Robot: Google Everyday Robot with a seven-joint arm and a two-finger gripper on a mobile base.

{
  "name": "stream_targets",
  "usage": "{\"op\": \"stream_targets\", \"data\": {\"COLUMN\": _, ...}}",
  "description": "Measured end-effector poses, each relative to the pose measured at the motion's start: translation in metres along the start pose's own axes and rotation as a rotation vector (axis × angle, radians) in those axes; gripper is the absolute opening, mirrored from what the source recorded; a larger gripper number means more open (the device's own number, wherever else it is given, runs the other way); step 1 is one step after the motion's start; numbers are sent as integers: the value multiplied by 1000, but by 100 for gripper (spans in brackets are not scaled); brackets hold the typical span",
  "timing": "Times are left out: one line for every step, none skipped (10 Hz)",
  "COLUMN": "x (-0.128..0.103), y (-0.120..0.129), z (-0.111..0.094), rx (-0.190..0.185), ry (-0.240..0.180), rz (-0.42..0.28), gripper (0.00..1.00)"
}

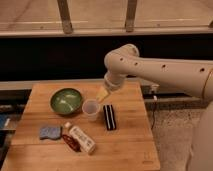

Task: Place the pepper in the ceramic bowl

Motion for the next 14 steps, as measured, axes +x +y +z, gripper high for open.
{"op": "stream_targets", "data": {"x": -3, "y": 7, "z": -1, "rx": 2, "ry": -1, "rz": -31, "gripper": 80}}
{"op": "stream_targets", "data": {"x": -6, "y": 17, "z": -2, "rx": 5, "ry": -3, "rz": -62, "gripper": 80}}
{"op": "stream_targets", "data": {"x": -8, "y": 38, "z": -5, "rx": 5, "ry": -11, "rz": -110, "gripper": 80}}
{"op": "stream_targets", "data": {"x": -7, "y": 56, "z": -8, "rx": 9, "ry": -19, "rz": -143, "gripper": 80}}
{"op": "stream_targets", "data": {"x": -7, "y": 77, "z": -11, "rx": 7, "ry": -29, "rz": -177, "gripper": 80}}
{"op": "stream_targets", "data": {"x": -7, "y": 101, "z": -13, "rx": 3, "ry": -38, "rz": -218, "gripper": 80}}
{"op": "stream_targets", "data": {"x": -9, "y": 128, "z": -14, "rx": -3, "ry": -49, "rz": -269, "gripper": 80}}
{"op": "stream_targets", "data": {"x": -12, "y": 148, "z": -14, "rx": -7, "ry": -58, "rz": -308, "gripper": 80}}
{"op": "stream_targets", "data": {"x": -17, "y": 168, "z": -13, "rx": -9, "ry": -65, "rz": -344, "gripper": 80}}
{"op": "stream_targets", "data": {"x": -22, "y": 190, "z": -10, "rx": -11, "ry": -70, "rz": -382, "gripper": 80}}
{"op": "stream_targets", "data": {"x": -26, "y": 211, "z": -7, "rx": -17, "ry": -74, "rz": -413, "gripper": 80}}
{"op": "stream_targets", "data": {"x": -27, "y": 225, "z": -1, "rx": -24, "ry": -72, "rz": -432, "gripper": 80}}
{"op": "stream_targets", "data": {"x": -27, "y": 236, "z": 5, "rx": -37, "ry": -68, "rz": -443, "gripper": 80}}
{"op": "stream_targets", "data": {"x": -27, "y": 234, "z": 4, "rx": -35, "ry": -69, "rz": -440, "gripper": 80}}
